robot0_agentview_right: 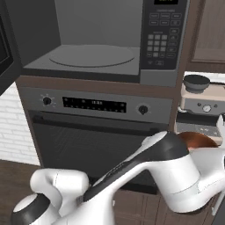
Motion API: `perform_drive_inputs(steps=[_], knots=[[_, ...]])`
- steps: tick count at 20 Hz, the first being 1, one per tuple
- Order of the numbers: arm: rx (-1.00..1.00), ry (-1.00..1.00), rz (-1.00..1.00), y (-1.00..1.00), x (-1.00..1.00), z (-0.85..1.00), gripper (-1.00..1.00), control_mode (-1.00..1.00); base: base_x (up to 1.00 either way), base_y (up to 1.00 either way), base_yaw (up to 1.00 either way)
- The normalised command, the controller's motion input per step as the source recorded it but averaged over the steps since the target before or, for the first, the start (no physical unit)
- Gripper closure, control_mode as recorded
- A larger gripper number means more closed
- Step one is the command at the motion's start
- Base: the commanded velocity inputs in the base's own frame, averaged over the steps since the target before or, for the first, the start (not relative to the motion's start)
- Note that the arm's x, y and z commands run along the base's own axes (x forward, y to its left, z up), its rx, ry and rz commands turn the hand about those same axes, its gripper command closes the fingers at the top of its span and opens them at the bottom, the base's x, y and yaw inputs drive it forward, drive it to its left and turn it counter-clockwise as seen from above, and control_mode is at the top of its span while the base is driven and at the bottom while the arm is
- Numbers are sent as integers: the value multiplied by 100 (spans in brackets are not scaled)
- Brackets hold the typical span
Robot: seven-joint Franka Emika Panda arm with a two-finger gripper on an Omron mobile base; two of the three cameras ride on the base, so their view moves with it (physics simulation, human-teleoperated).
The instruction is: Open the microwave, place the bowl with waffle inside the microwave, then close the microwave door and turn it on.
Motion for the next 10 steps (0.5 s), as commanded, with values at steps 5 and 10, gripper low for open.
perform_drive_inputs(steps=[5,10], knots=[[-9,11,-24,-96,40,-47,-100,-100,0,0,0],[-9,6,-25,-78,71,-57,-100,-100,0,0,0]])
